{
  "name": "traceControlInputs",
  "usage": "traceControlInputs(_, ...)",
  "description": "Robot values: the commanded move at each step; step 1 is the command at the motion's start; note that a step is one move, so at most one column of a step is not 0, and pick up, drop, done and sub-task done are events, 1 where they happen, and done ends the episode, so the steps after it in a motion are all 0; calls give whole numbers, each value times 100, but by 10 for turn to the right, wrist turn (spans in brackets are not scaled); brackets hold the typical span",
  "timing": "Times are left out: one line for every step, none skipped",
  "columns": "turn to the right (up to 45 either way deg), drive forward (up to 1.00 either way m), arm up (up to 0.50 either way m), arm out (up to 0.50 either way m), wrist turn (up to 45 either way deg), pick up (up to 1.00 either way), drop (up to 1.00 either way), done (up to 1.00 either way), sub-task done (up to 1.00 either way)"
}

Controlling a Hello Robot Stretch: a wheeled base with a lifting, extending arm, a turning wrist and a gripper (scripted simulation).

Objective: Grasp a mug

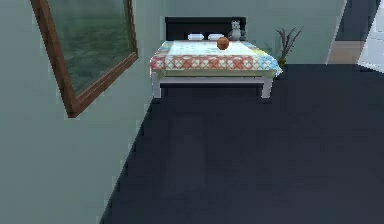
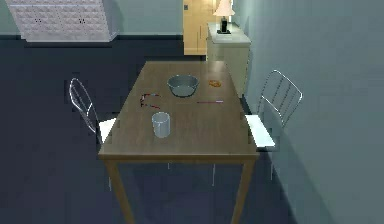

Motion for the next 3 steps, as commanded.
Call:
traceControlInputs(0,0,50,0,0,0,0,0,0)
traceControlInputs(0,0,36,0,0,0,0,0,0)
traceControlInputs(0,0,0,50,0,0,0,0,0)
